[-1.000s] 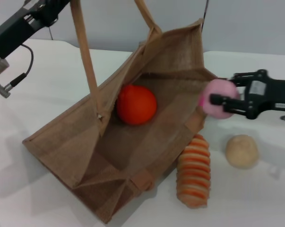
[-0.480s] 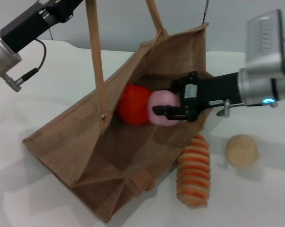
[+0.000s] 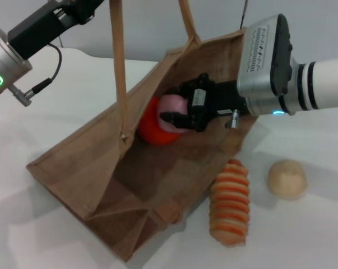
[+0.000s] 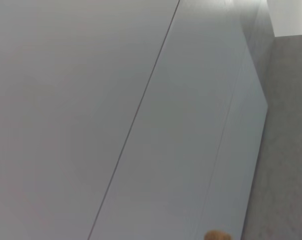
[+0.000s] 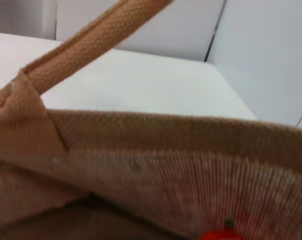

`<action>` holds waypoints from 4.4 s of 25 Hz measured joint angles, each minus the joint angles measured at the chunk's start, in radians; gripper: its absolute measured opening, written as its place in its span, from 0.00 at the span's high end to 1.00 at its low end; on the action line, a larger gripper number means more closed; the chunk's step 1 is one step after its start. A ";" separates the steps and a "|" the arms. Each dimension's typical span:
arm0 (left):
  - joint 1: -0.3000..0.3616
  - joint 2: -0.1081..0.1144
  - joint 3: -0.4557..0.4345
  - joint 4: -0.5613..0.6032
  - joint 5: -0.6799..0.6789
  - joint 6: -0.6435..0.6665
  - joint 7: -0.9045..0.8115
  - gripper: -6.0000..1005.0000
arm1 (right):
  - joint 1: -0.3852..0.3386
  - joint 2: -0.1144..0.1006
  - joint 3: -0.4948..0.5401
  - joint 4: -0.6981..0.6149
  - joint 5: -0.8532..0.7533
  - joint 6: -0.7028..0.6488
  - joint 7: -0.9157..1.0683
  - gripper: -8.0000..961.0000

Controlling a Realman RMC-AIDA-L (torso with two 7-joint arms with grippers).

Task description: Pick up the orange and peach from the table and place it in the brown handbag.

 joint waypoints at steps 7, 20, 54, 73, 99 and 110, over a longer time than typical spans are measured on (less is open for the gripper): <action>-0.001 0.002 -0.002 -0.007 0.000 -0.003 0.002 0.87 | -0.009 0.000 0.002 0.058 0.168 0.007 -0.219 0.54; 0.010 0.002 -0.011 -0.007 -0.008 -0.006 0.005 0.87 | -0.034 -0.002 0.023 0.074 0.182 0.008 -0.262 0.44; 0.069 0.003 -0.075 -0.065 -0.010 0.141 0.083 0.87 | -0.416 -0.029 0.562 -0.094 0.185 -0.272 -0.271 0.18; 0.070 -0.001 -0.087 -0.161 -0.038 0.342 0.297 0.87 | -0.465 -0.029 0.689 -0.120 0.185 -0.265 -0.273 0.19; 0.085 -0.007 -0.089 -0.403 -0.357 0.378 0.838 0.26 | -0.508 -0.022 1.003 -0.027 0.186 -0.302 -0.562 0.19; 0.084 -0.009 -0.089 -0.417 -0.387 0.422 0.845 0.25 | -0.607 -0.019 1.274 0.153 0.185 -0.520 -0.934 0.19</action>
